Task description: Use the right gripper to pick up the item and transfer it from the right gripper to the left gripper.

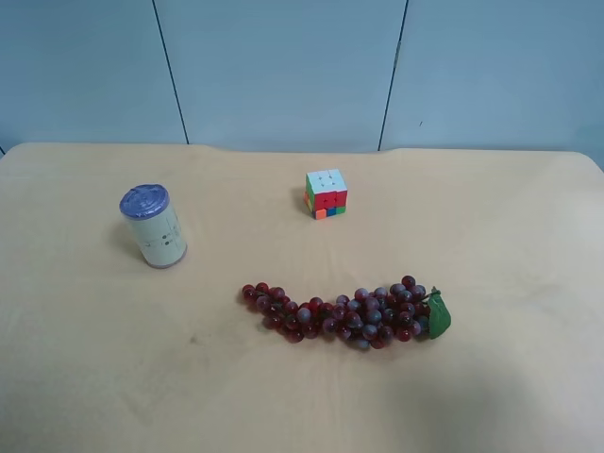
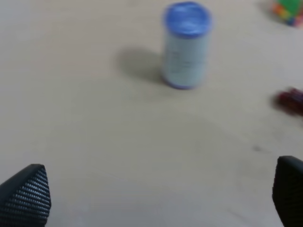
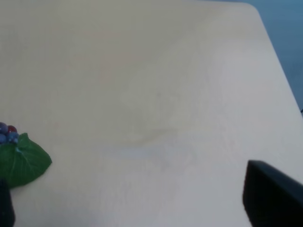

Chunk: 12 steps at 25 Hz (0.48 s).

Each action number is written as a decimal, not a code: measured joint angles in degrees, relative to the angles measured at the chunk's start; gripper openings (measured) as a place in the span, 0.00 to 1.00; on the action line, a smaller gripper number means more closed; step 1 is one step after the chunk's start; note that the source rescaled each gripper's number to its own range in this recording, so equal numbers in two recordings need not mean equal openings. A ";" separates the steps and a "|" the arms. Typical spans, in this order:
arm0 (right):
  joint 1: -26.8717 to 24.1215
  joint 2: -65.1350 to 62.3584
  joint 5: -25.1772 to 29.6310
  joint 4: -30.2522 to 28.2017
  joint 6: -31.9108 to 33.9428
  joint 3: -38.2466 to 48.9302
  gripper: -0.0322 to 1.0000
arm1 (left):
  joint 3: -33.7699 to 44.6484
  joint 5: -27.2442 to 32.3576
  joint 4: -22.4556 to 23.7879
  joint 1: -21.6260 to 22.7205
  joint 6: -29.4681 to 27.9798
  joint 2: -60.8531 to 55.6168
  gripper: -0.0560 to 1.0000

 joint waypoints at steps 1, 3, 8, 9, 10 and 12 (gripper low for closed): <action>0.00 0.00 0.00 0.00 0.00 0.00 0.84 | 0.00 0.00 0.00 1.76 0.00 -0.05 0.84; 0.00 0.00 0.00 0.00 0.00 0.00 0.84 | 0.00 0.00 0.00 3.62 -0.11 -0.06 0.84; 0.00 0.00 0.00 0.00 0.00 0.00 0.84 | 0.00 0.00 0.00 3.87 -0.16 -0.06 0.84; 0.00 0.00 0.00 0.00 0.00 0.00 0.84 | 0.00 0.00 0.00 3.91 -0.16 -0.06 0.84; 0.00 0.00 0.00 0.00 0.00 0.00 0.84 | 0.00 0.00 0.05 3.99 -0.16 -0.06 0.84; 0.00 0.00 0.00 0.00 0.00 0.00 0.84 | 0.00 0.00 0.05 3.99 -0.16 -0.06 0.84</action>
